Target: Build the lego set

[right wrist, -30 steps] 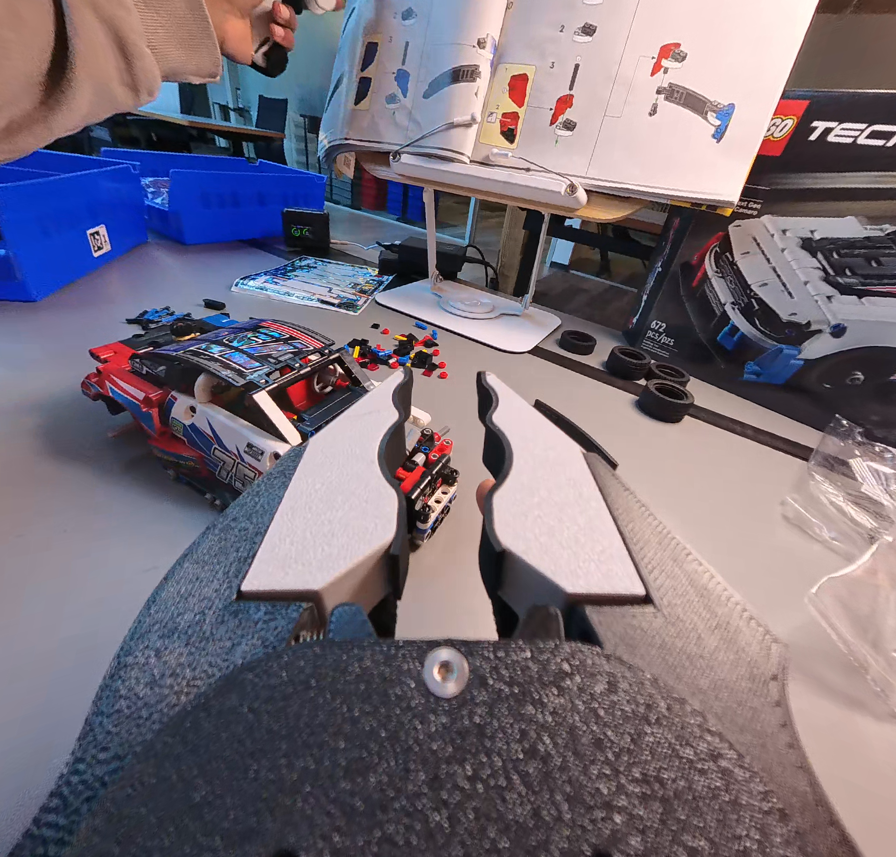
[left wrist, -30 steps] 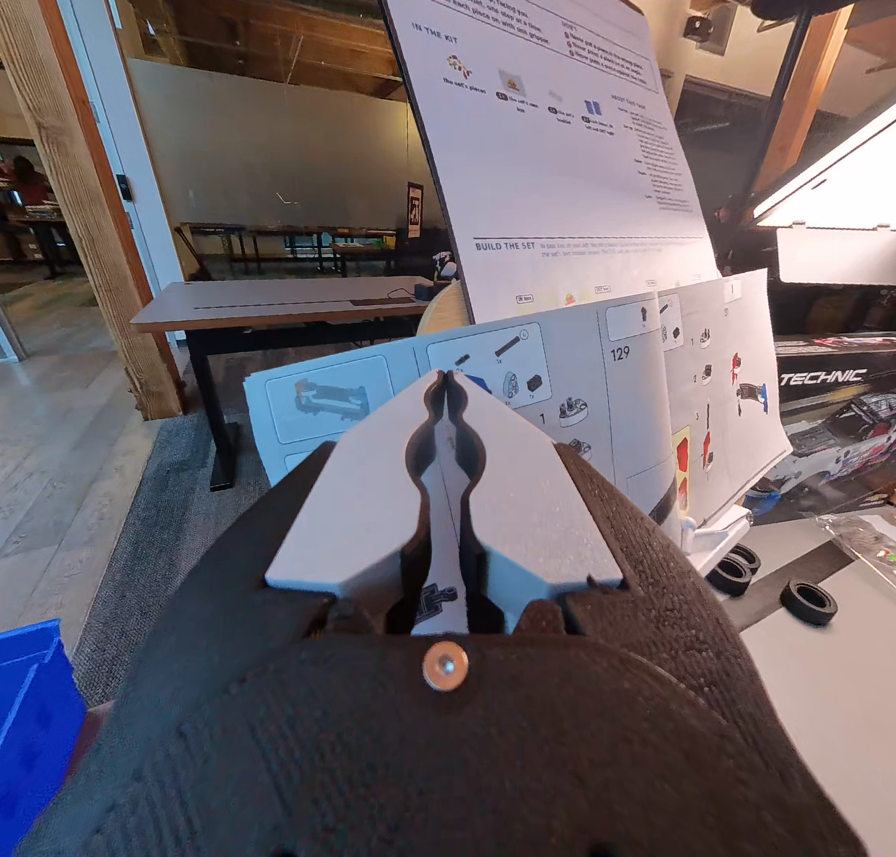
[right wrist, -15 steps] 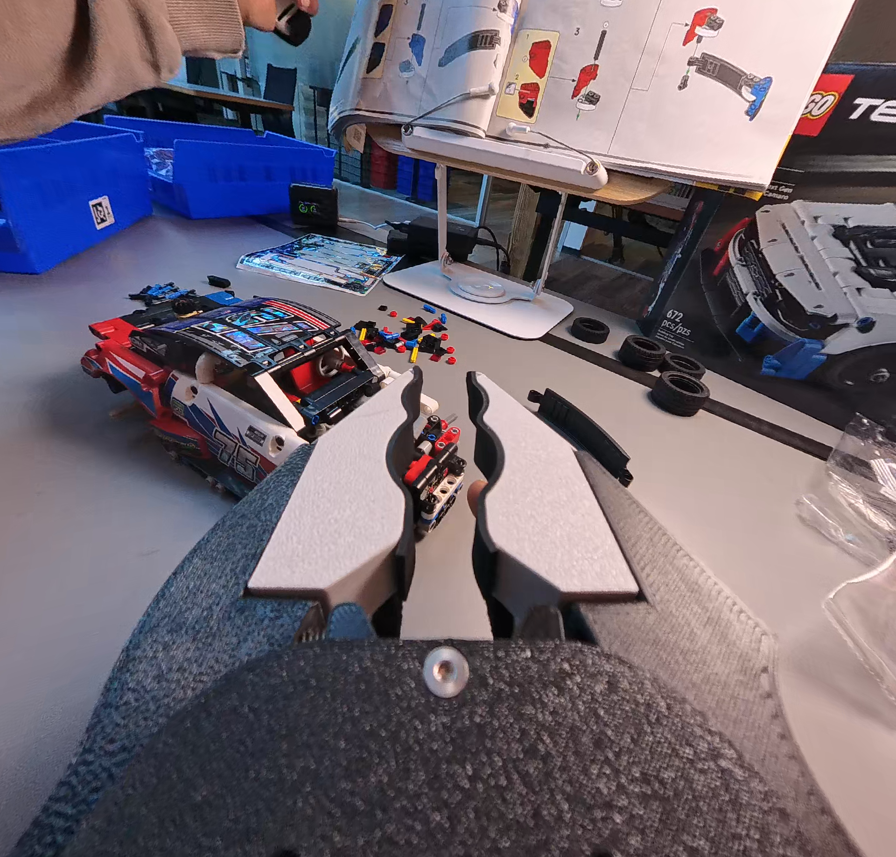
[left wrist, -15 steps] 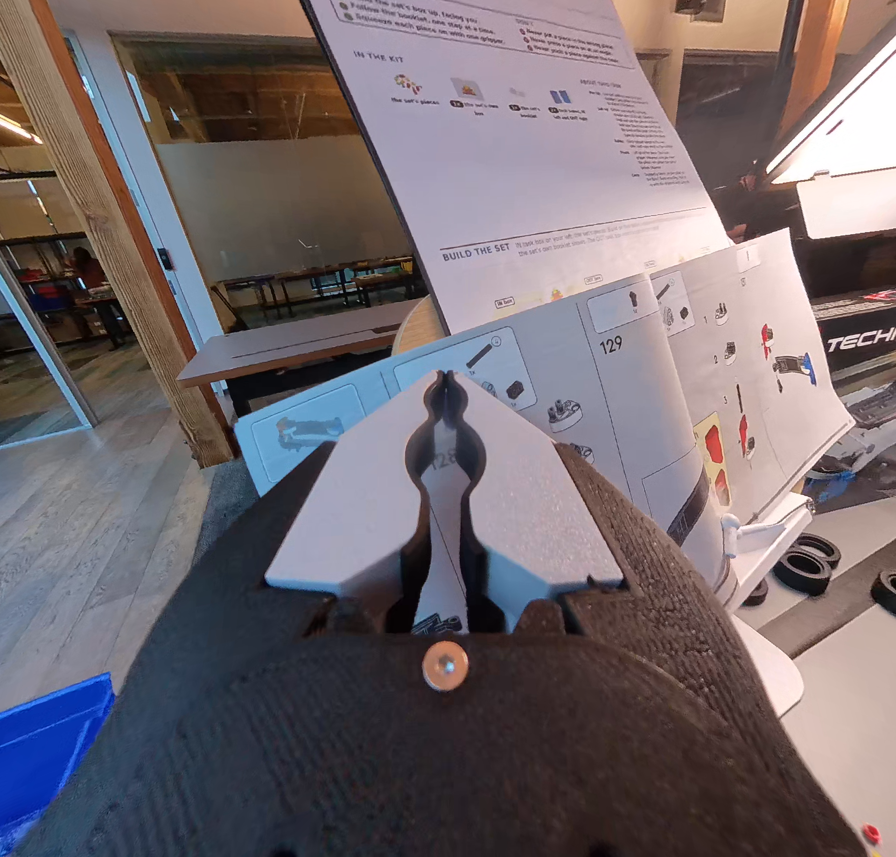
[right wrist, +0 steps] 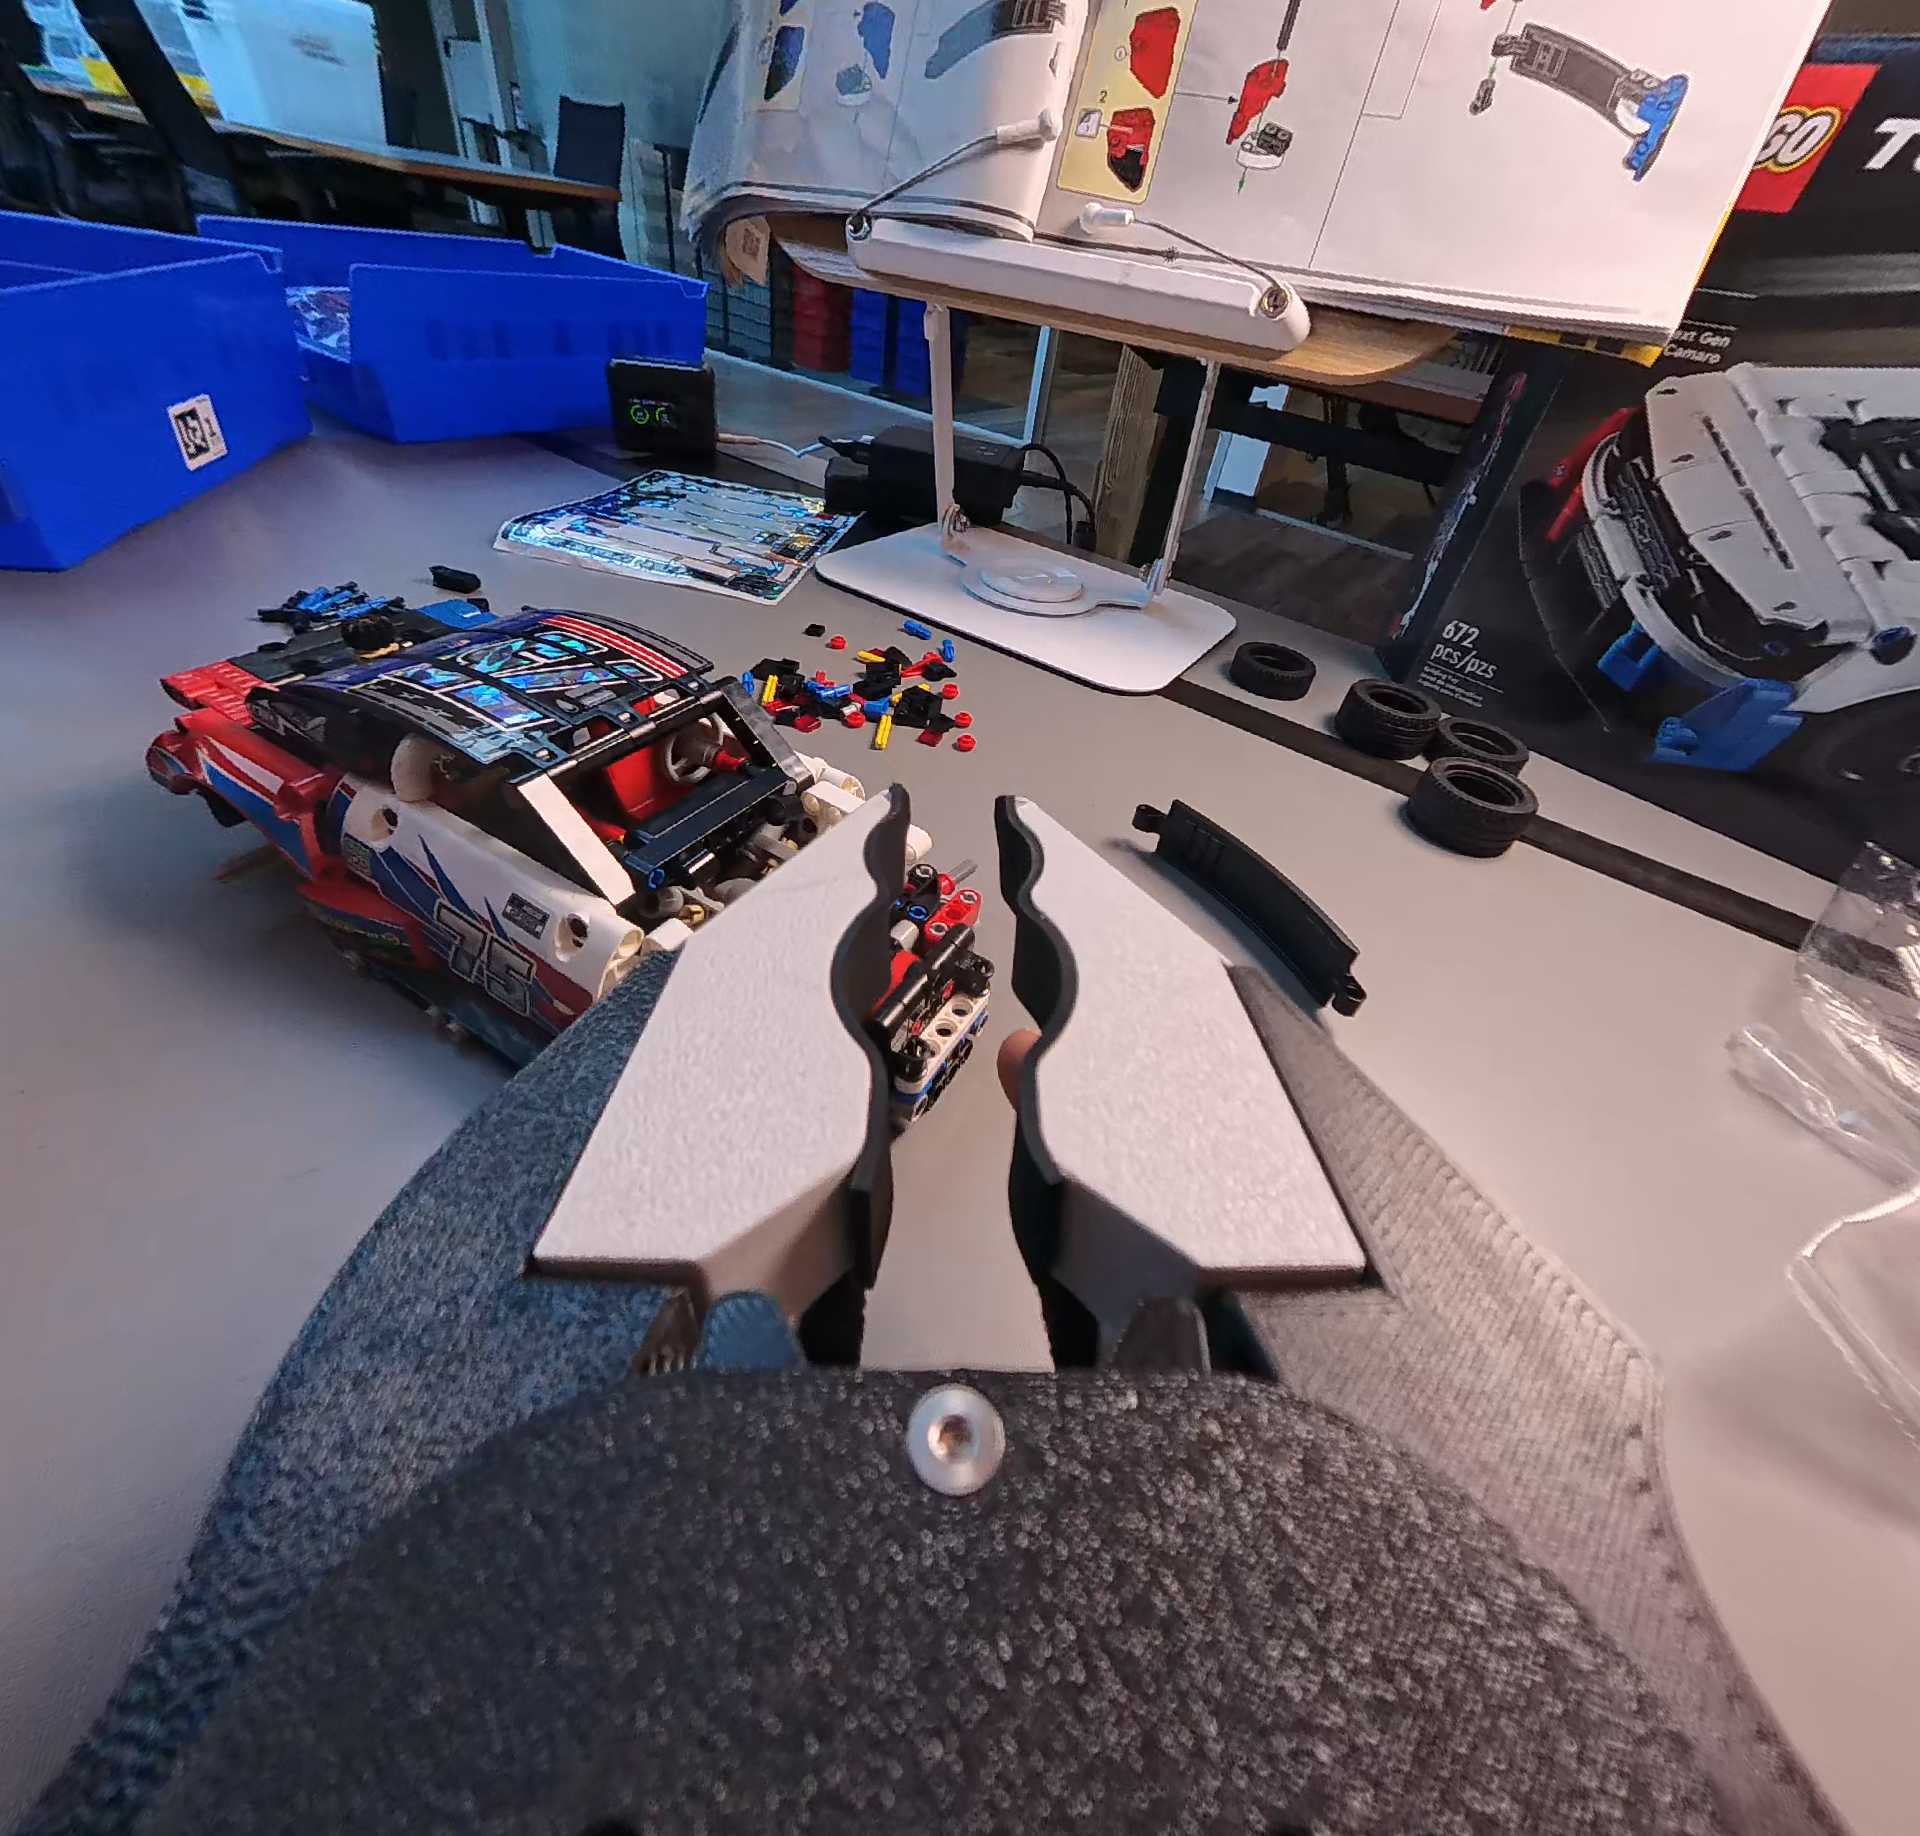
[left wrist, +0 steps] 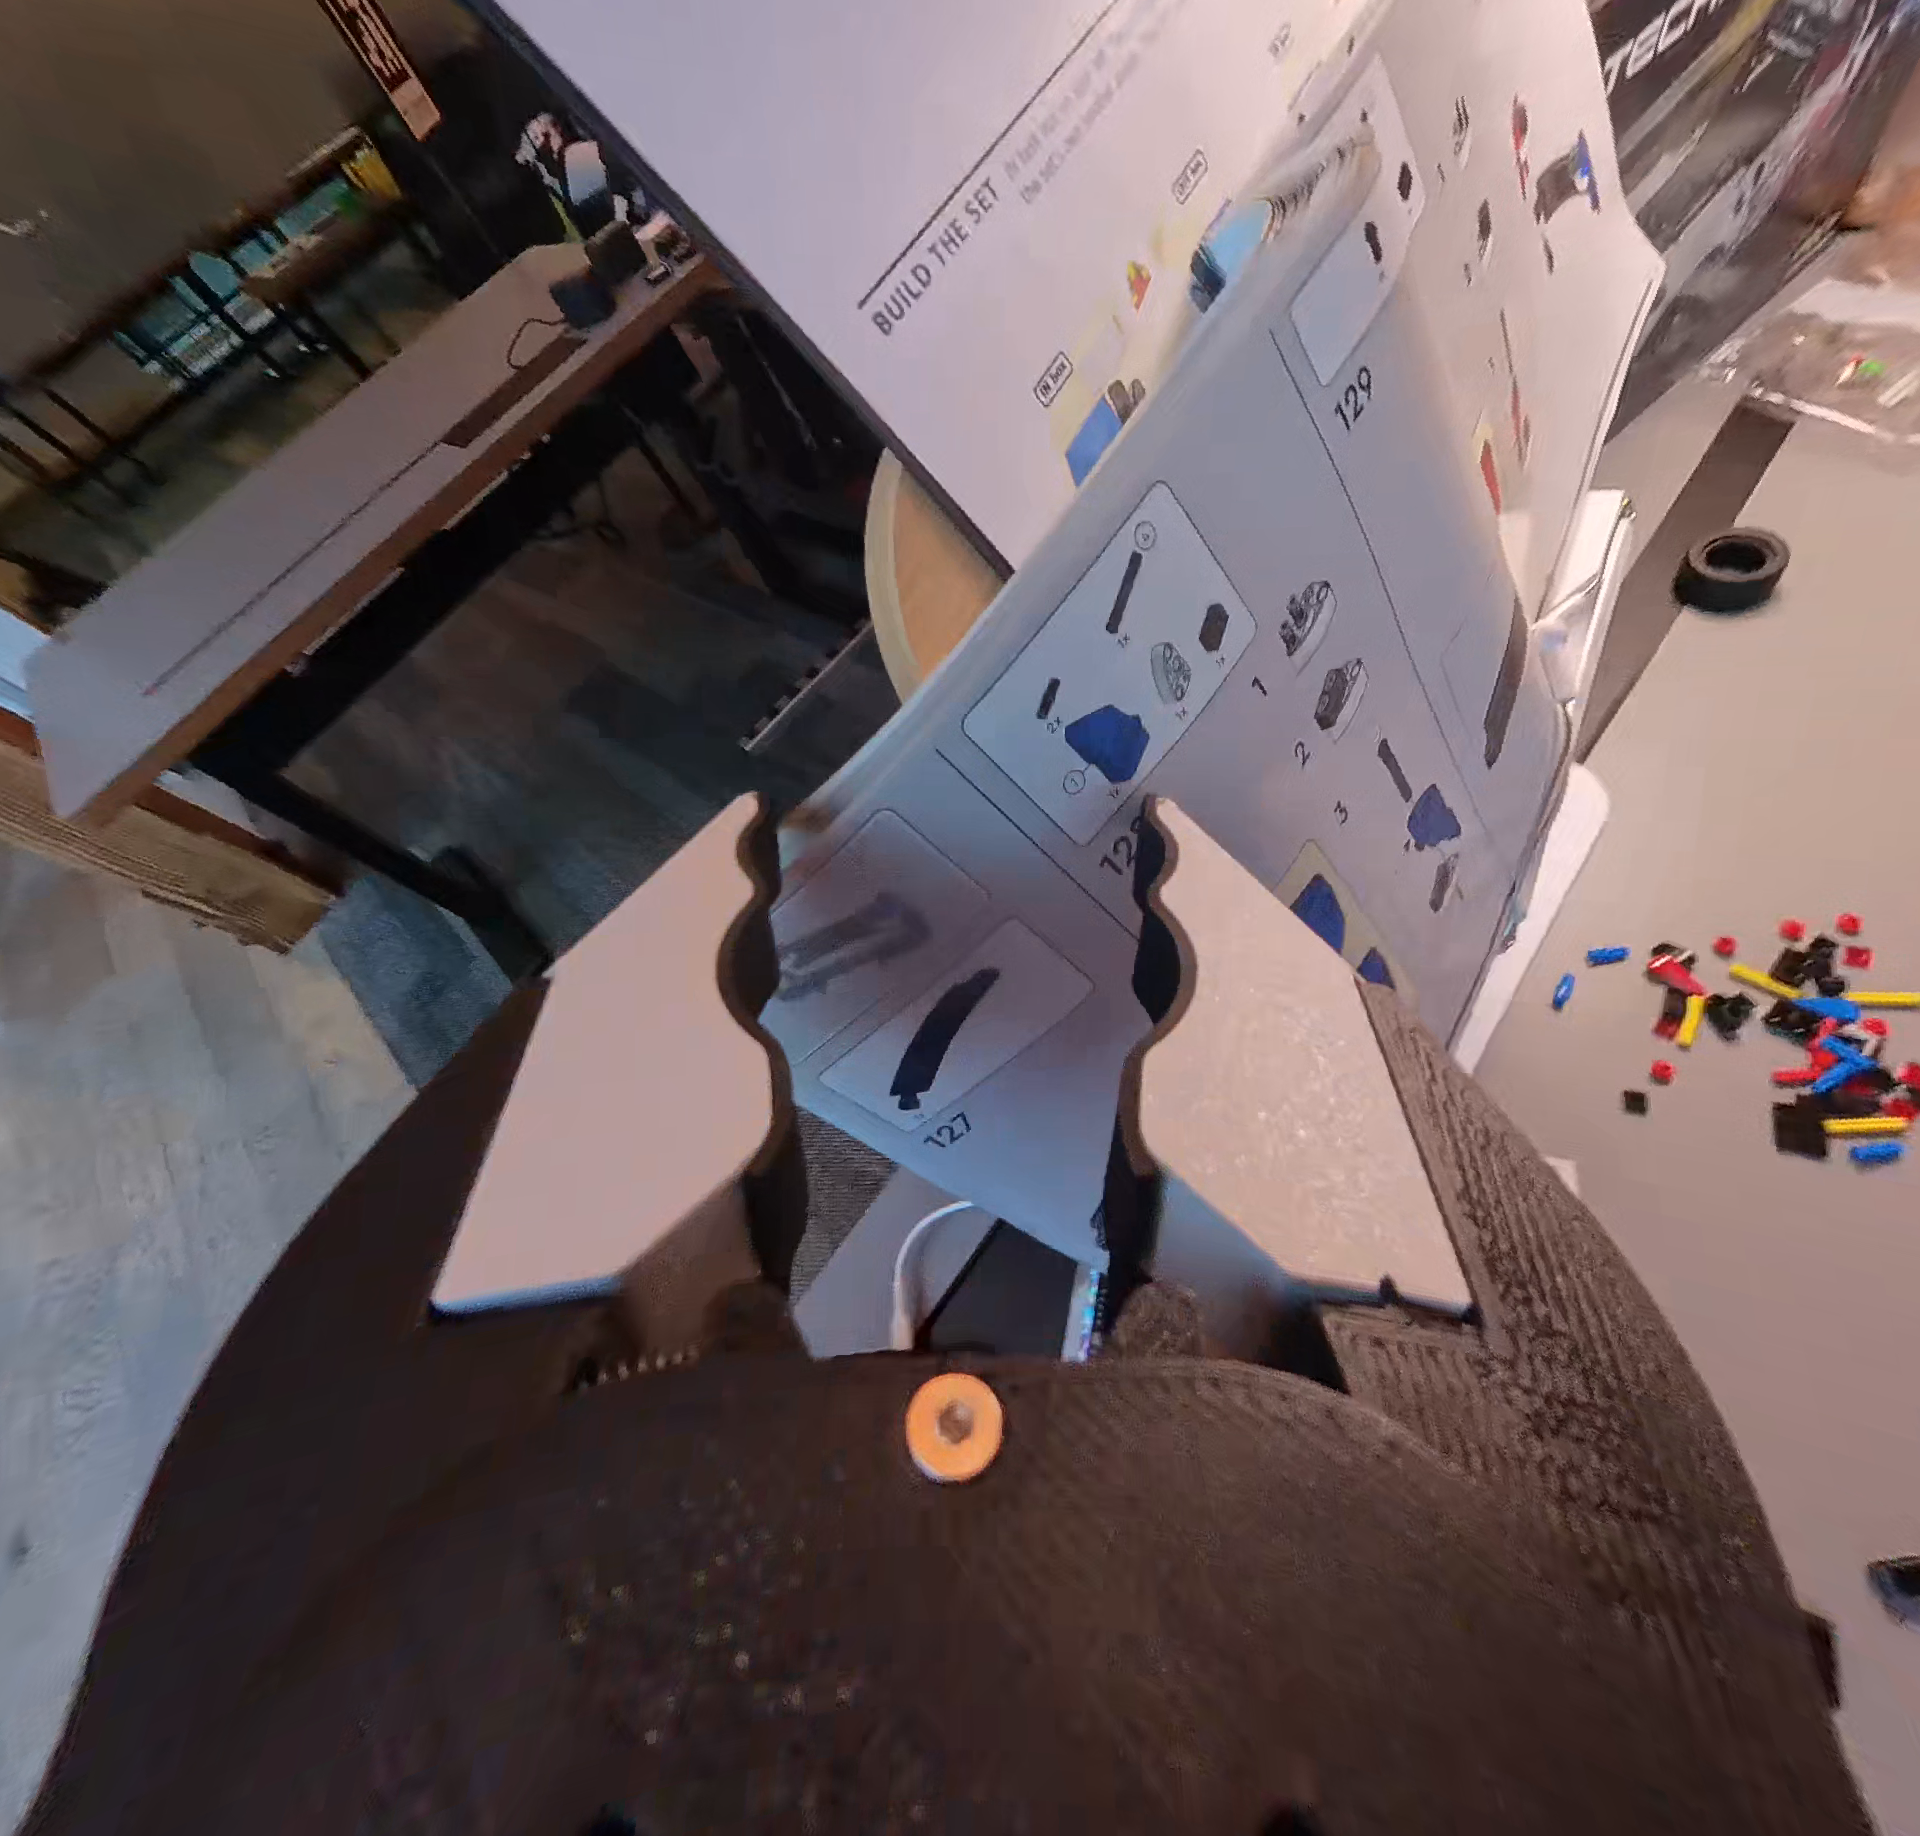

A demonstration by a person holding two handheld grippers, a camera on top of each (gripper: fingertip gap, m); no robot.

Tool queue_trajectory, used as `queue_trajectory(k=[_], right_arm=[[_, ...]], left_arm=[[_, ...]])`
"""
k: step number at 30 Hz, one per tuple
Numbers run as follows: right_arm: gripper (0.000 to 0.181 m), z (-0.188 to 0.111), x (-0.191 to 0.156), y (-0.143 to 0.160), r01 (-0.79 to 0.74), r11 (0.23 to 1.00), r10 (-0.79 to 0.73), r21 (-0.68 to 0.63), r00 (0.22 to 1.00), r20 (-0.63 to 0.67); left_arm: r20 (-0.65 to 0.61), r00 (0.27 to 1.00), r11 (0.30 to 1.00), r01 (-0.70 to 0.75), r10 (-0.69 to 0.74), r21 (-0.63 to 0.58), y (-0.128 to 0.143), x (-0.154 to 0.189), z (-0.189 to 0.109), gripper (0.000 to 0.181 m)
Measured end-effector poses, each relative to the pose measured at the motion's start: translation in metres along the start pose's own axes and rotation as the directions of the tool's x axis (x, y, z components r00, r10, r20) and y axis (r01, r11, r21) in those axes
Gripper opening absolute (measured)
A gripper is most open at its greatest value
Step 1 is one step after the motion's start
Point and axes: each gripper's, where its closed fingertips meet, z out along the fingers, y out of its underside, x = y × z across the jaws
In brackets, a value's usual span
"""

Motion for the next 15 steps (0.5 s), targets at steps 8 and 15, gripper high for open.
queue_trajectory(k=[8, 15], right_arm=[[0.013, 0.002, 0.004, 0.002, -0.014, 1.0, 0.014, -0.01, 1.0, -0.009], [0.013, 0.002, 0.005, 0.003, -0.01, 1.0, 0.01, -0.012, 1.0, -0.017]], left_arm=[[0.157, 0.951, 0.957, -0.28, 0.265, 0.08, -0.032, 0.014, -0.043, 0.0], [0.169, 0.916, 0.924, -0.377, 0.363, 0.058, -0.037, 0.038, -0.047, 0.0]])
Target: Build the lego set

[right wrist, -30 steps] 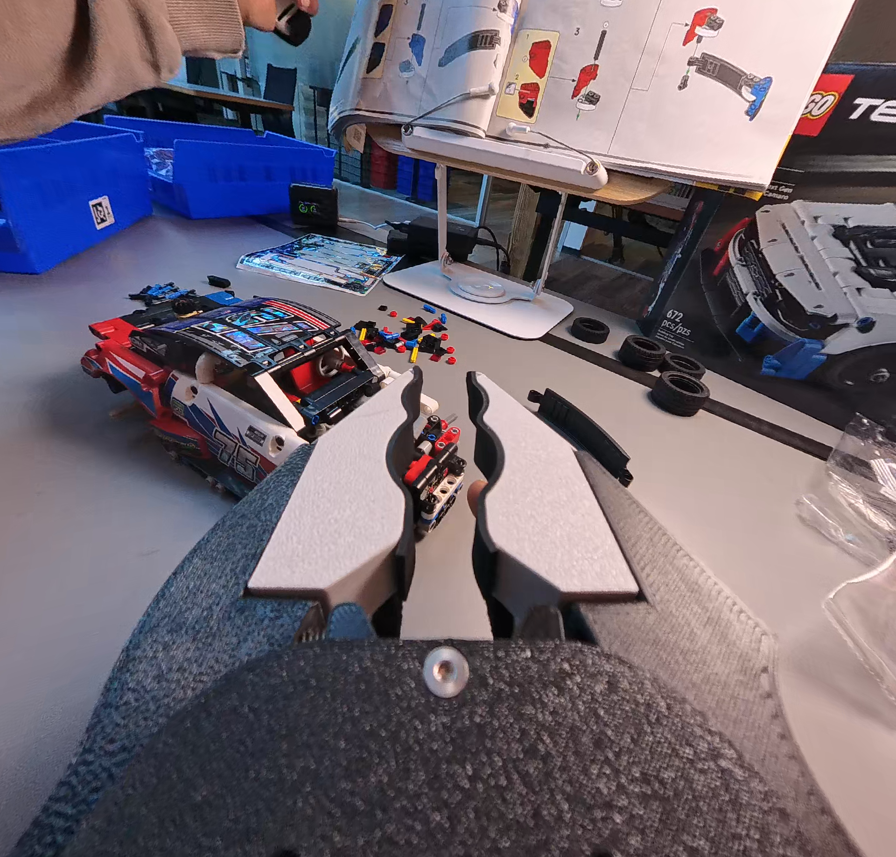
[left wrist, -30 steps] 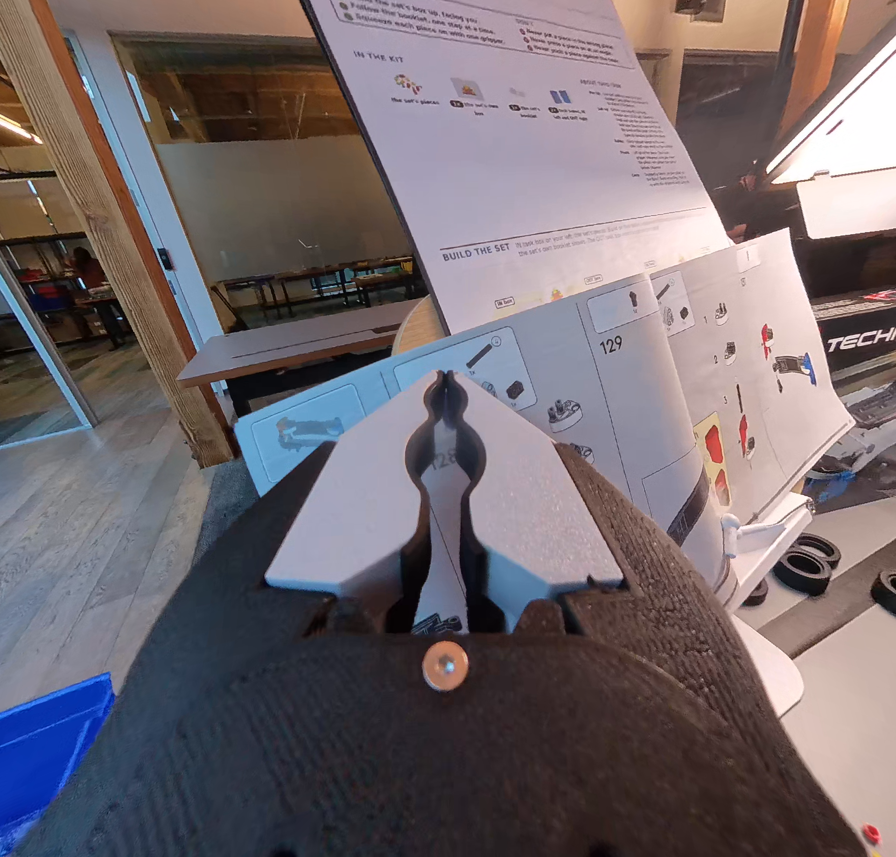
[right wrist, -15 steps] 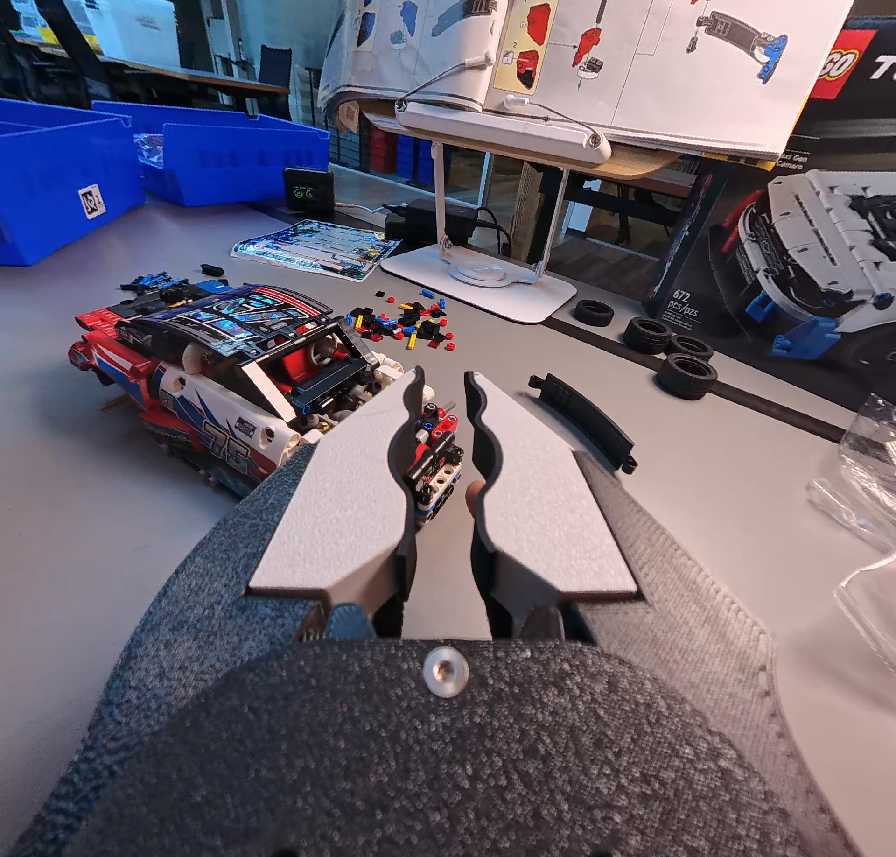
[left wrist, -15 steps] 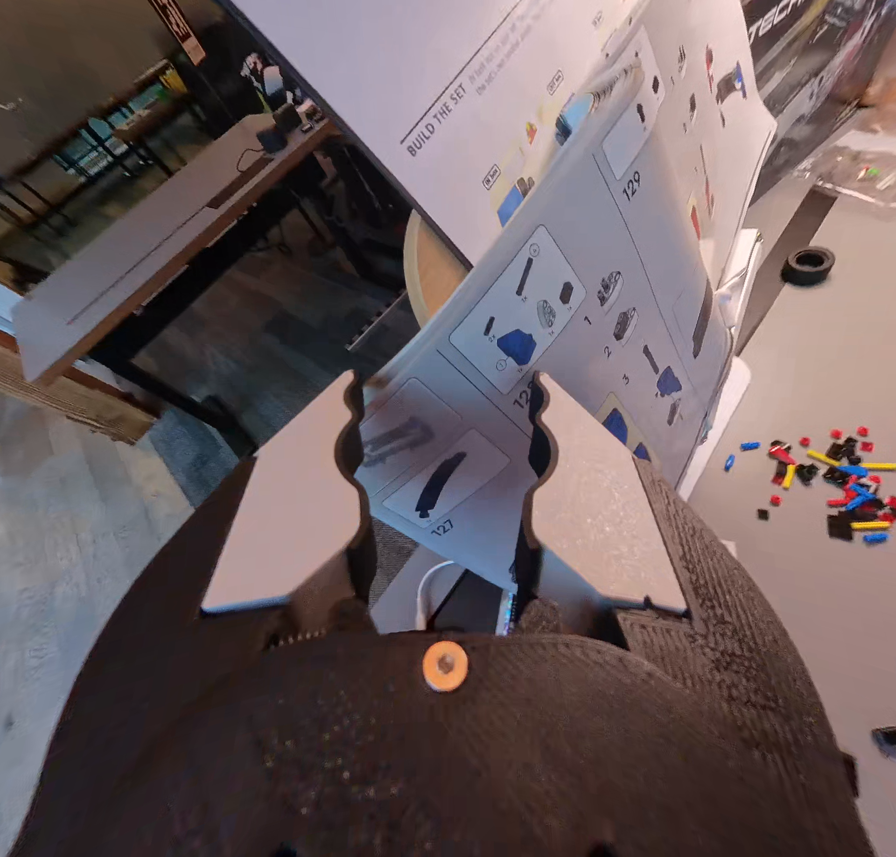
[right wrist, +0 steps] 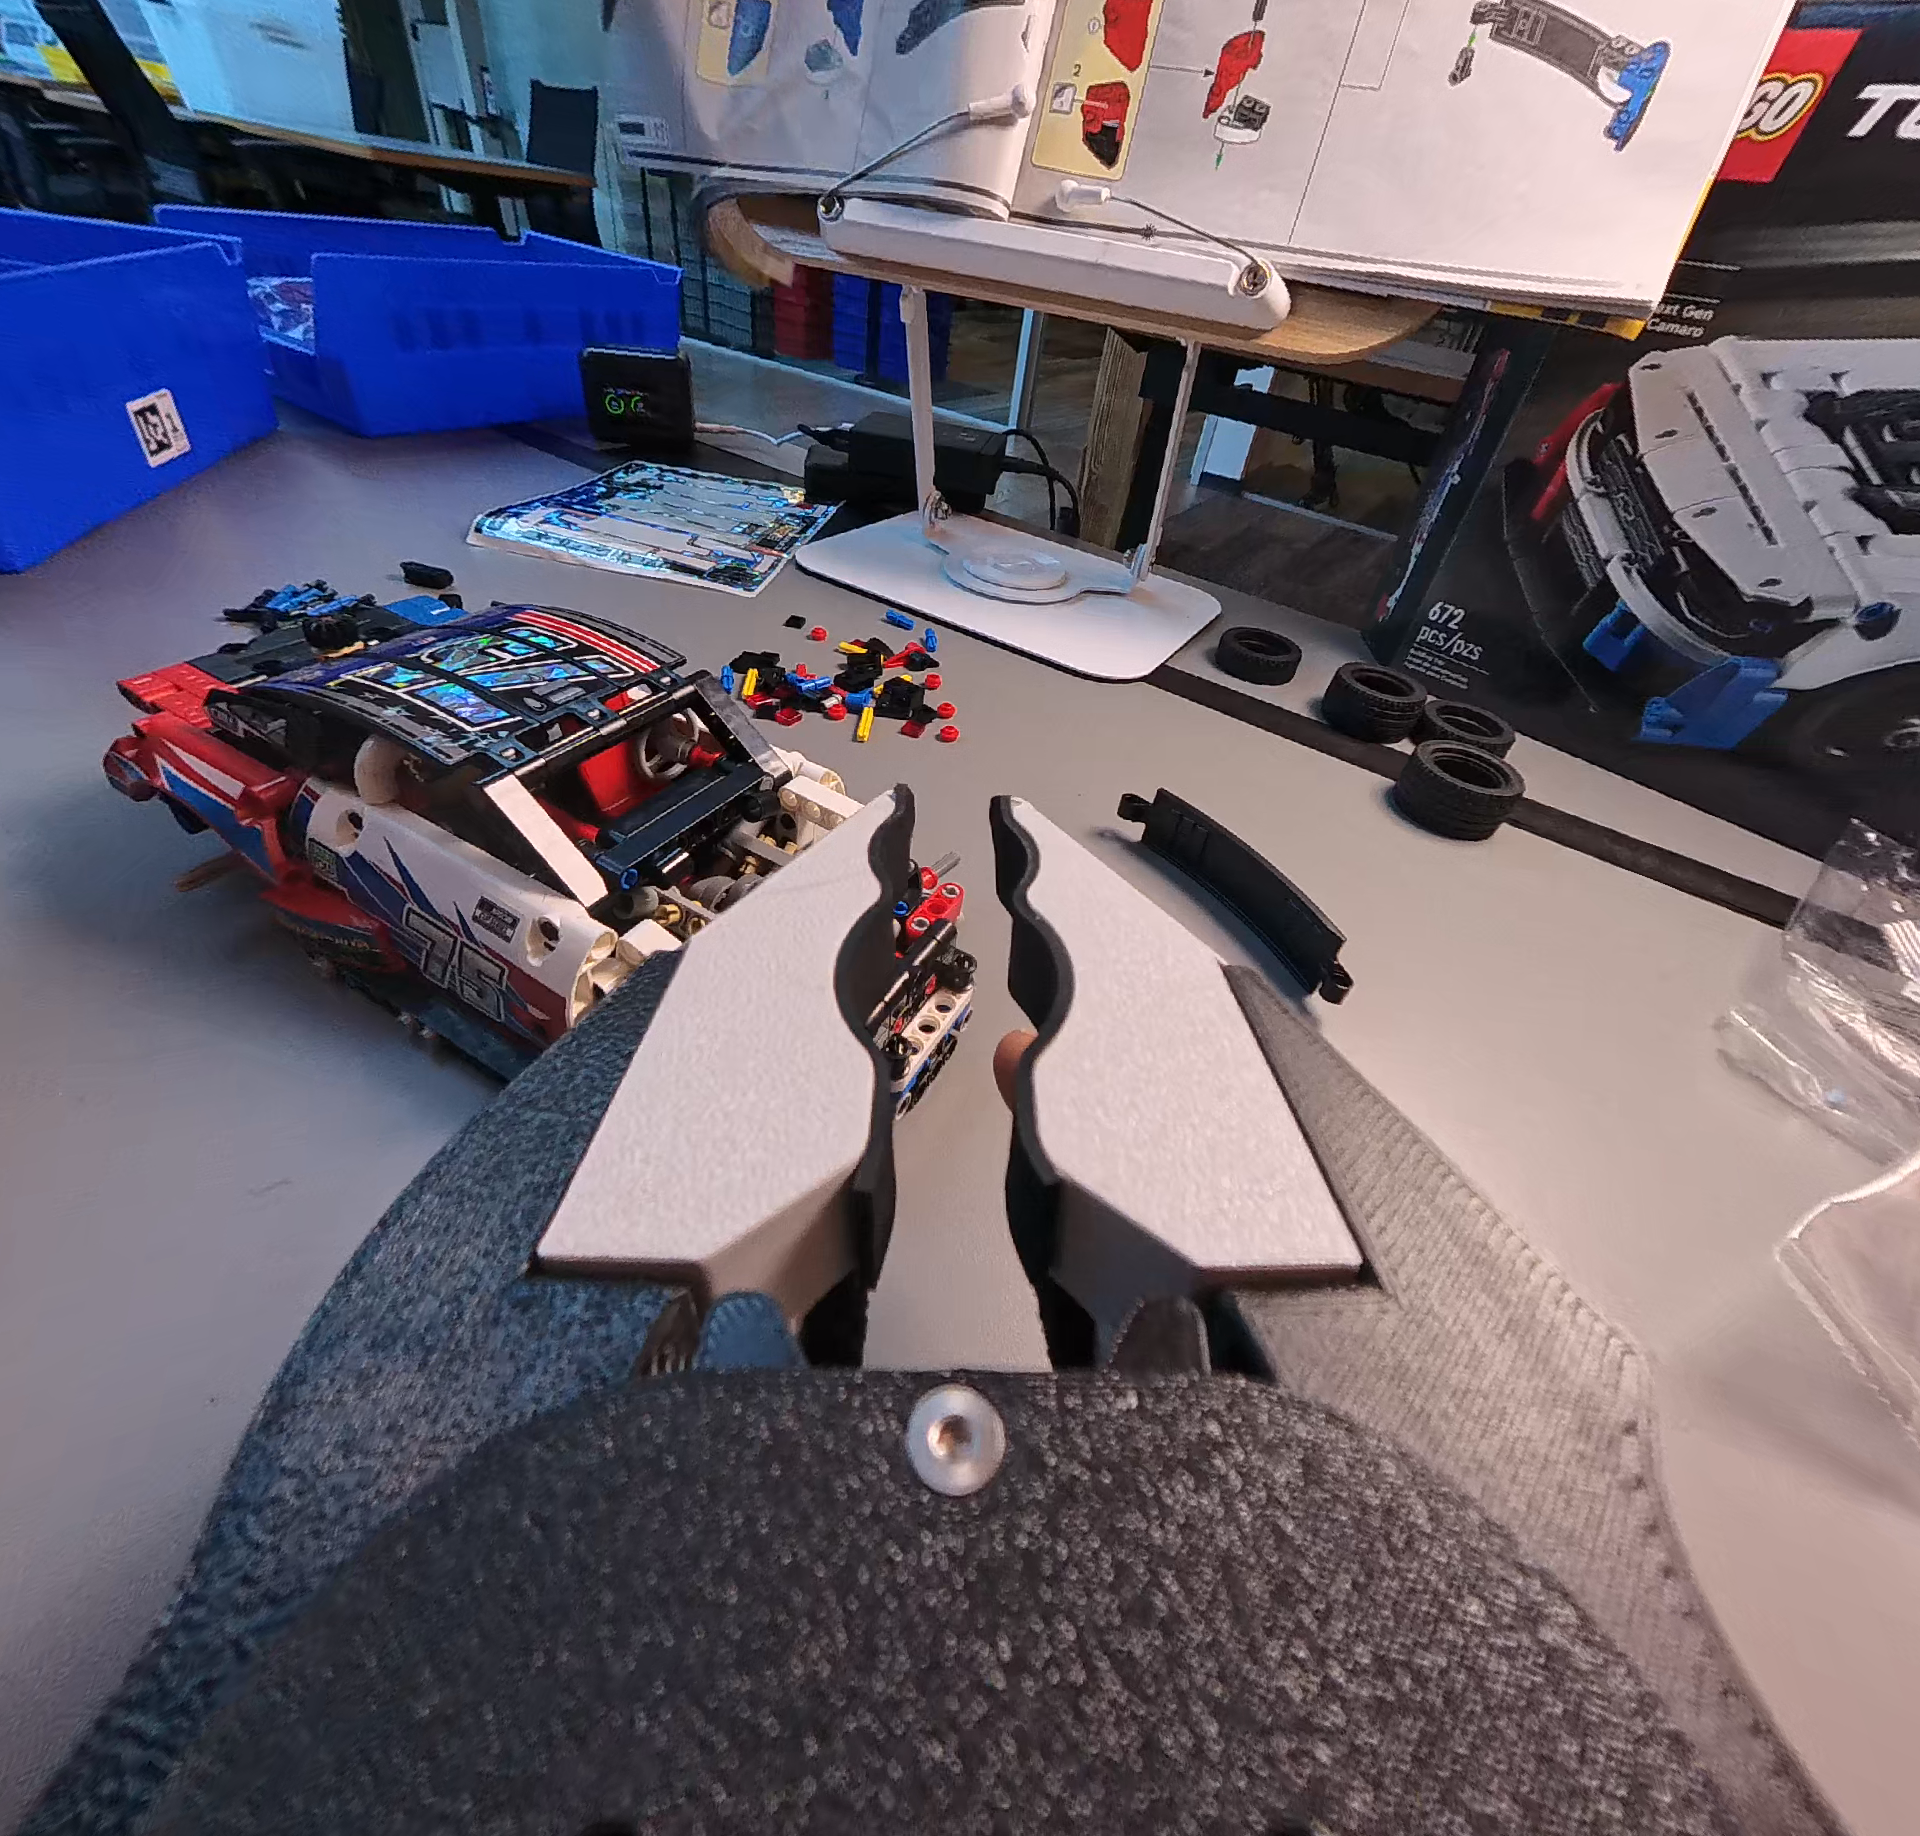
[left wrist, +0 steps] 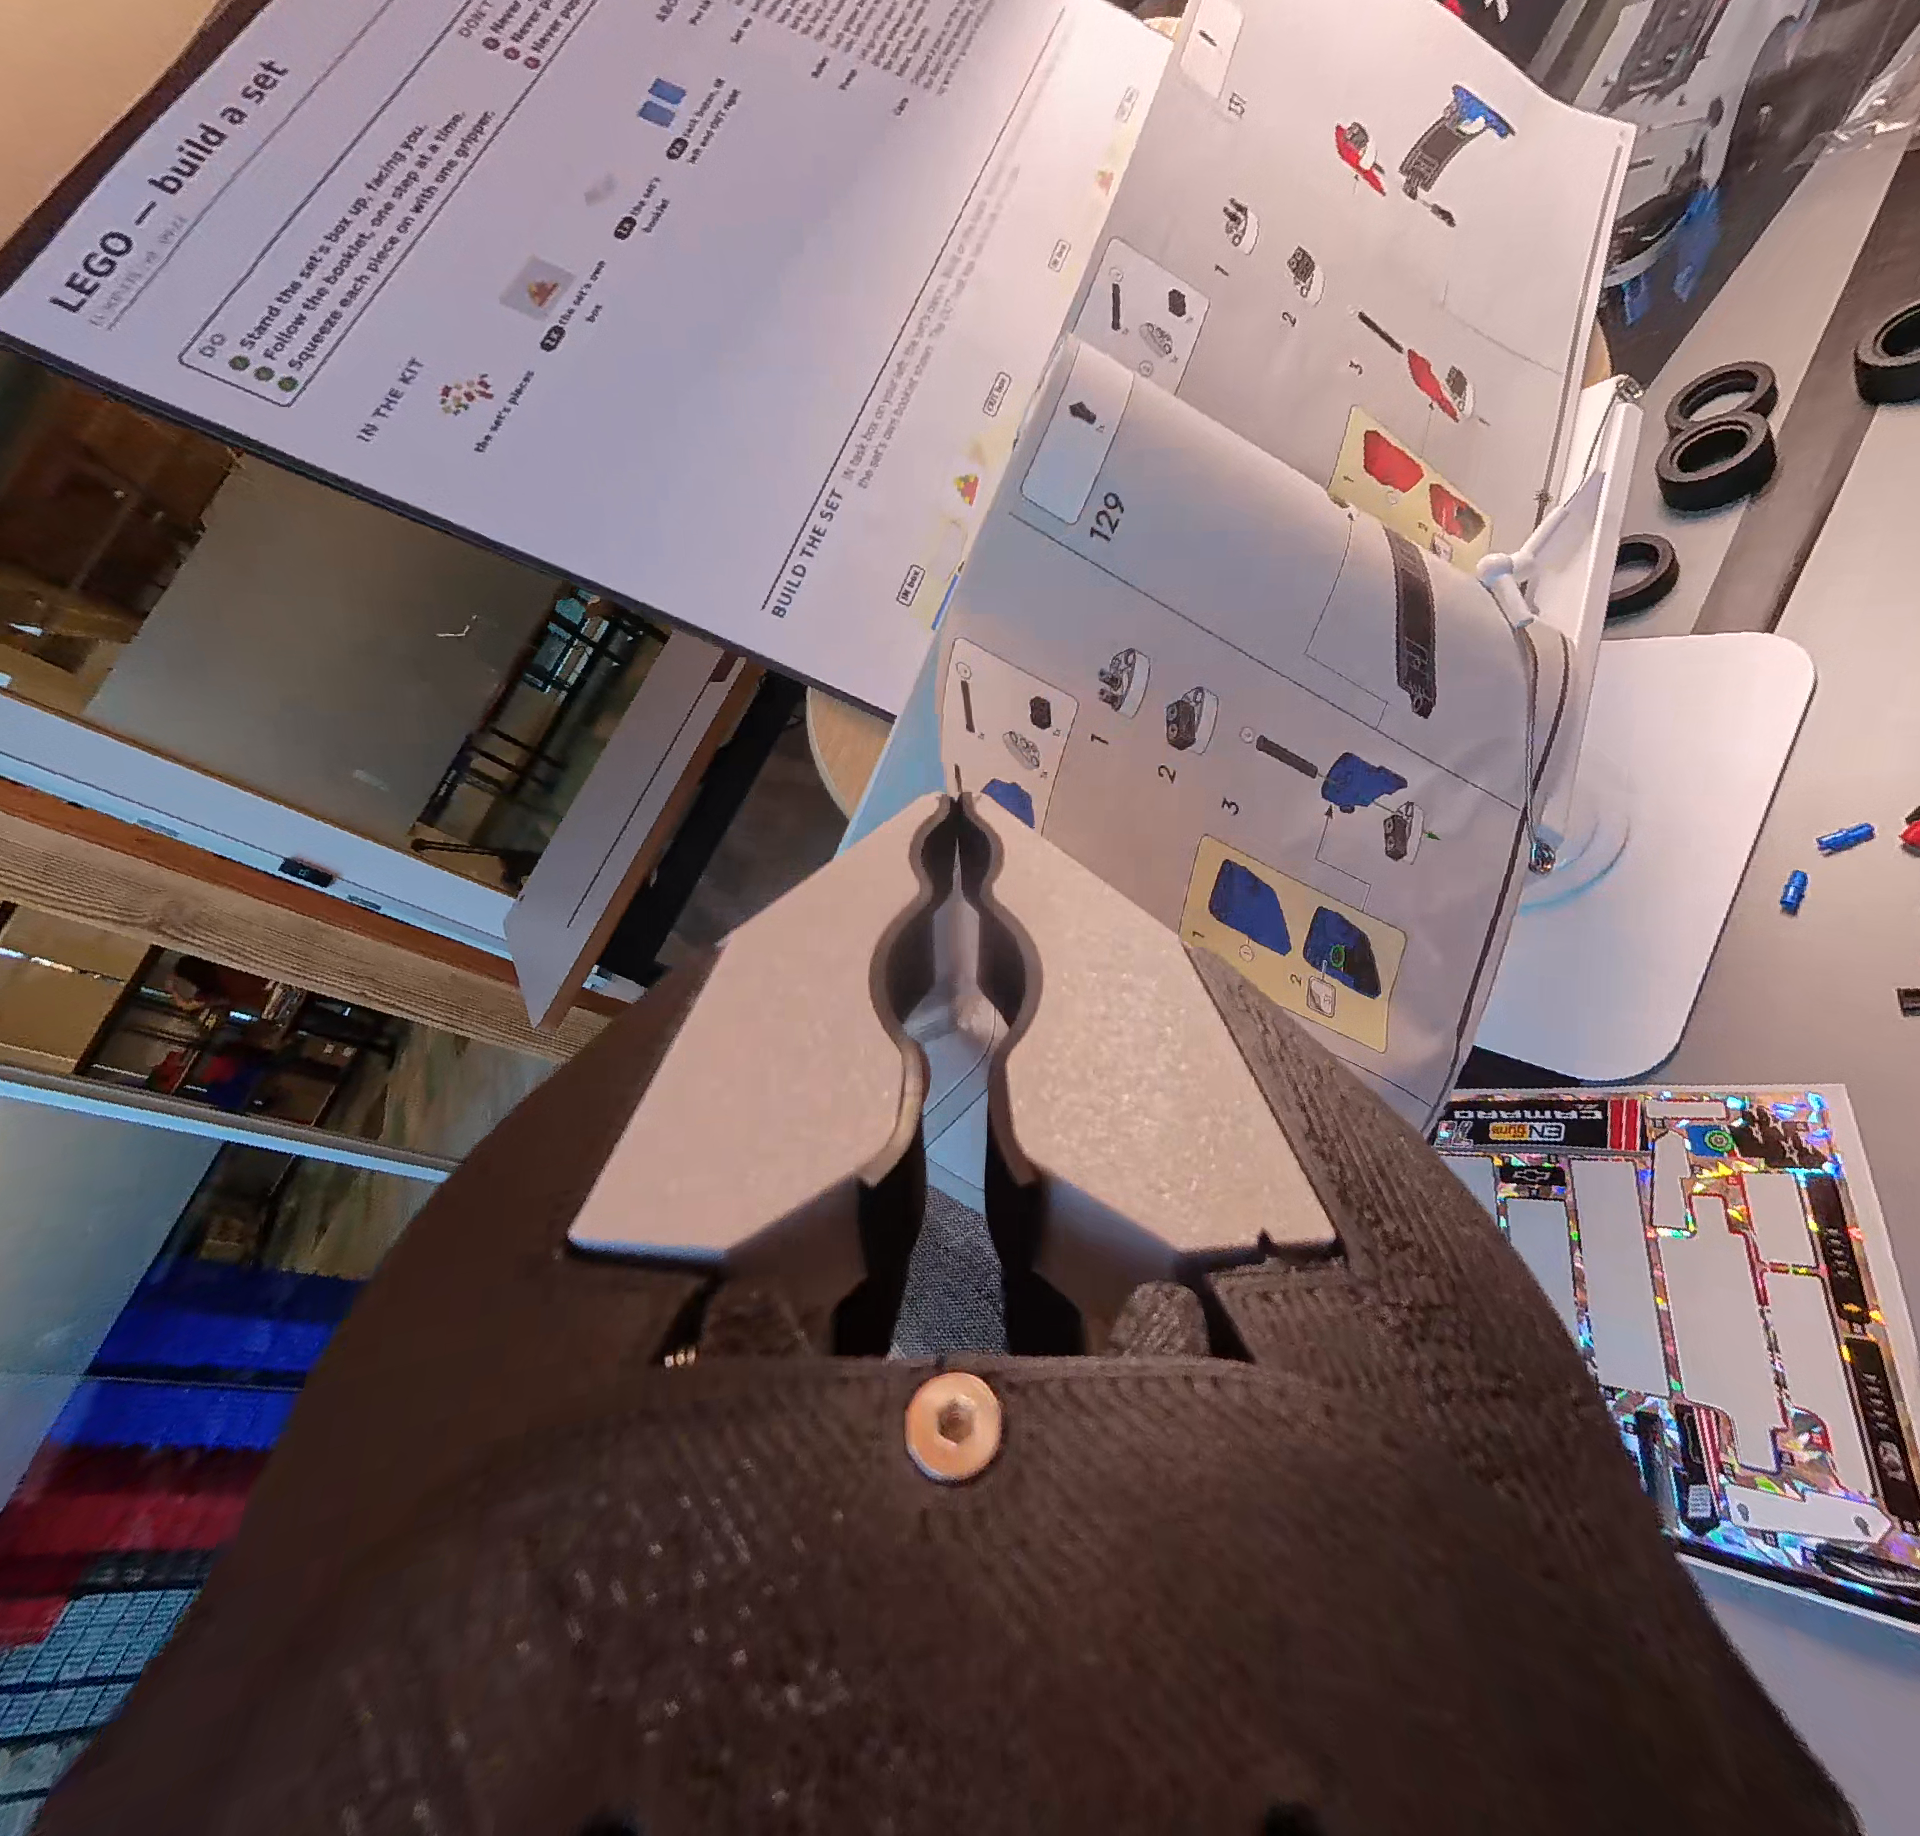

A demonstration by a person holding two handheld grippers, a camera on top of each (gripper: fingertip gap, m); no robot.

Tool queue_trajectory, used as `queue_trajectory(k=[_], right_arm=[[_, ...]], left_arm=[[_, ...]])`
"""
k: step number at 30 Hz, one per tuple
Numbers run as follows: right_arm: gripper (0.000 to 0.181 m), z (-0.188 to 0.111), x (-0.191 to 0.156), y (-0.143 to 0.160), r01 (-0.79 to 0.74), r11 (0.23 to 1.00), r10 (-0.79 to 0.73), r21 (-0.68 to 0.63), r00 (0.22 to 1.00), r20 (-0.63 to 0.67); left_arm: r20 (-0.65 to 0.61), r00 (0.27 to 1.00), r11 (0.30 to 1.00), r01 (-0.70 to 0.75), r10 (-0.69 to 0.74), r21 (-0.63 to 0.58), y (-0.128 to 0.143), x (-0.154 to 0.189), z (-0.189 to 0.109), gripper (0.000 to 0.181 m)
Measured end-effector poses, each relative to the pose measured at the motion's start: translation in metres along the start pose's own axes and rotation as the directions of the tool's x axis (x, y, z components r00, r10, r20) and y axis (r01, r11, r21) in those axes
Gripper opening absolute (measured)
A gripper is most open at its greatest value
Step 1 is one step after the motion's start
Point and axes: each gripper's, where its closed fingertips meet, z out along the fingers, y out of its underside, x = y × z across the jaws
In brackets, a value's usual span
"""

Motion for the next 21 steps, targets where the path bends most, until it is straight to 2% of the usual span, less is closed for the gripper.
queue_trajectory(k=[9, 12, 15, 17, 21], right_arm=[[0.012, 0.0, 0.001, 0.0, -0.001, 1.0, 0.001, -0.001, 1.0, -0.003], [0.012, 0.0, 0.0, 0.0, 0.003, 1.0, -0.003, -0.001, 1.0, -0.001], [0.012, 0.0, -0.001, 0.0, 0.003, 1.0, -0.003, 0.0, 1.0, 0.005], [0.012, 0.0, -0.002, 0.0, 0.005, 1.0, -0.005, 0.0, 1.0, 0.007], [0.012, -0.001, -0.003, -0.001, 0.01, 1.0, -0.01, 0.003, 1.0, 0.009]], left_arm=[[0.02, 1.0, 1.0, 0.014, -0.014, -0.009, 0.0, -0.003, 0.002, 0.0], [0.093, 0.995, 0.998, 0.05, -0.047, -0.023, 0.001, -0.012, 0.002, 0.0], [0.18, 0.98, 0.996, 0.079, -0.084, 0.039, -0.015, -0.015, -0.001, 0.009], [0.17, 0.978, 0.992, 0.117, -0.124, 0.051, -0.02, -0.006, 0.004, 0.007], [0.168, 0.966, 0.981, 0.195, -0.195, 0.014, -0.008, 0.003, 0.025, 0.0]])
